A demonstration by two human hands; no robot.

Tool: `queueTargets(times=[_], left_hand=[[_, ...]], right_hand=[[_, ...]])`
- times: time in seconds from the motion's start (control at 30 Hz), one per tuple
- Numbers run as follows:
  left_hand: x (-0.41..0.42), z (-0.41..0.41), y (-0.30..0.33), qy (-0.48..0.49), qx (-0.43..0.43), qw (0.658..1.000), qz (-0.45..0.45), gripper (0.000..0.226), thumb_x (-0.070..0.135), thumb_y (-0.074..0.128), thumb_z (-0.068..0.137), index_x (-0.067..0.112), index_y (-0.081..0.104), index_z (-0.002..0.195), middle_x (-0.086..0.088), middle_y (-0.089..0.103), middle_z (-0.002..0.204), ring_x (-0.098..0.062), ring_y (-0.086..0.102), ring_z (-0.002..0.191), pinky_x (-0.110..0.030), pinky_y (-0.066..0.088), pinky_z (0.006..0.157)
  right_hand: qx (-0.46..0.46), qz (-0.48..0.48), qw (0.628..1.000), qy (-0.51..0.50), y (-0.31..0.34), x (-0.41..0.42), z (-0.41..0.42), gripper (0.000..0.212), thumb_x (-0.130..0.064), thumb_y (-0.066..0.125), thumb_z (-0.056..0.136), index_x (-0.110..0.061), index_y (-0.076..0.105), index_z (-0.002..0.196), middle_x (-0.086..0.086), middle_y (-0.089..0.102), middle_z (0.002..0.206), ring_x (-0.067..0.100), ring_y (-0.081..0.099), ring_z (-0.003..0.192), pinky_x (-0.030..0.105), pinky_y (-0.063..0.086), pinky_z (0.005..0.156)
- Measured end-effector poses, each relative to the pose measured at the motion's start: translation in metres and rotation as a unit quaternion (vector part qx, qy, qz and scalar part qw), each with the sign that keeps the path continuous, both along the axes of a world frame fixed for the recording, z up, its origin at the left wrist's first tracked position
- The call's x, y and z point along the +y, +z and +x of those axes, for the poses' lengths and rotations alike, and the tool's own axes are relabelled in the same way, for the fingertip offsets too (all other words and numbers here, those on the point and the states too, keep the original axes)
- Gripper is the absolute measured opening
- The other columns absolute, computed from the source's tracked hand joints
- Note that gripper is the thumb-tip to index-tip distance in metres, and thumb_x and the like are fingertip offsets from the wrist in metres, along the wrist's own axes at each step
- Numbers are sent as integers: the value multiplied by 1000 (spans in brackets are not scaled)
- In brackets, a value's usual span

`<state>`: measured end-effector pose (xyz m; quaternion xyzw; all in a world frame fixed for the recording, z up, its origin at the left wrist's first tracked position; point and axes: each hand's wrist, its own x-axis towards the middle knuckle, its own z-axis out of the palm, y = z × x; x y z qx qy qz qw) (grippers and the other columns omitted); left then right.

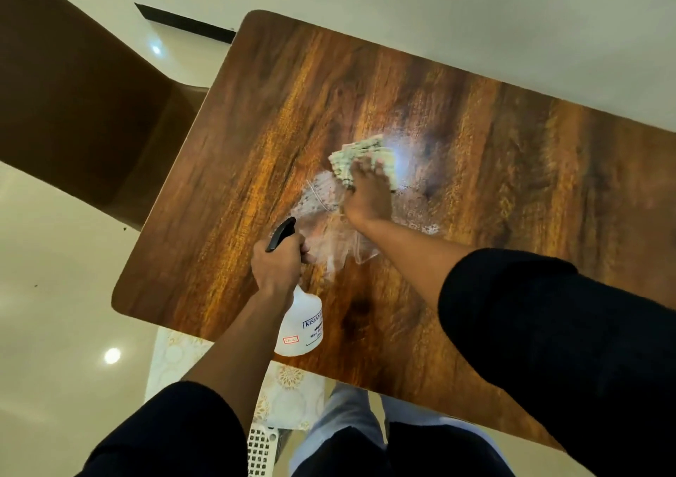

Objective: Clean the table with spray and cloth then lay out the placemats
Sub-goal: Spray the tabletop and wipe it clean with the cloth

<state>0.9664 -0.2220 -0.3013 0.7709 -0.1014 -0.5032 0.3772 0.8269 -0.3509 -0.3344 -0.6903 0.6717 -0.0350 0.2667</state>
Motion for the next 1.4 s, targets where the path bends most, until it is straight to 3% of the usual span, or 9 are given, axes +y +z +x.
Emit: queueTargets(times=[0.13, 0.33, 0.43, 0.53, 0.67, 0.77, 0.9, 1.13, 1.4], left_hand=[[16, 8, 3, 8, -11, 1000, 3, 18, 17, 67, 92, 1, 73, 85, -13, 70, 67, -13, 48, 40, -30, 36, 47], [22, 9, 3, 14, -10, 1000, 2, 26, 21, 69, 89, -3, 74, 98, -12, 72, 69, -12, 47, 41, -26, 35, 45], [22, 4, 6, 0, -15, 1000, -8, 22, 16, 68, 90, -4, 76, 91, -11, 70, 65, -16, 46, 43, -27, 36, 46], [21, 2, 7, -2, -19, 1000, -14, 28, 15, 68, 90, -10, 75, 98, -13, 71, 68, -16, 46, 45, -28, 37, 45], [20, -1, 3, -8, -9, 1000, -4, 46, 20, 70, 86, -9, 66, 120, -12, 74, 69, -13, 49, 41, -26, 38, 40], [23, -3, 4, -22, -12, 1000, 0, 22, 16, 69, 90, -4, 74, 98, -10, 72, 65, -17, 49, 45, -27, 38, 41], [35, 4, -3, 2, -2, 1000, -4, 39, 21, 72, 90, -4, 69, 120, -11, 74, 74, -10, 53, 41, -25, 39, 38], [62, 23, -4, 28, -31, 999, 10, 33, 22, 71, 94, -6, 73, 112, -10, 74, 70, -9, 52, 41, -24, 40, 41], [88, 29, 4, 56, -26, 998, 20, 31, 20, 70, 92, -6, 73, 108, -13, 73, 70, -10, 51, 39, -23, 38, 39]], right_hand=[[-39, 13, 987, 156, 3, 16, 45, 67, -19, 50, 104, -22, 20, 164, 1, 2, 172, 27, -3, 159, 39, -2, 125], [-41, 16, 944, 327, -7, 19, 19, 78, -5, 50, 96, -30, 18, 163, -11, 1, 171, 17, -5, 159, 40, 4, 128], [-43, 22, 967, 249, -11, 13, -18, 75, -13, 52, 100, -37, 15, 161, -17, 1, 169, 16, -5, 158, 46, 3, 128], [-25, 8, 987, 156, -13, 9, -56, 65, -43, 42, 103, -36, 15, 163, -13, 3, 171, 21, -2, 159, 50, 9, 129], [18, -19, 999, -23, -12, 18, -104, 67, -19, 49, 105, -28, 19, 164, -6, 6, 172, 23, 3, 159, 45, 10, 130], [57, -20, 990, -130, -17, 29, -114, 67, -20, 48, 107, -21, 15, 165, 0, 2, 173, 26, 0, 159, 41, 6, 130], [69, -4, 979, -191, -15, 36, -73, 69, -27, 48, 106, -16, 14, 165, 7, 4, 173, 32, 3, 159, 45, 9, 129], [-7, -2, 993, 118, 0, 47, 17, 67, -31, 44, 106, -20, 14, 165, 2, 0, 172, 28, -4, 158, 47, 3, 130], [15, -38, 882, 469, -11, 88, 46, 84, -2, 52, 92, -24, 16, 165, 1, 1, 173, 26, -3, 159, 40, 3, 127]])
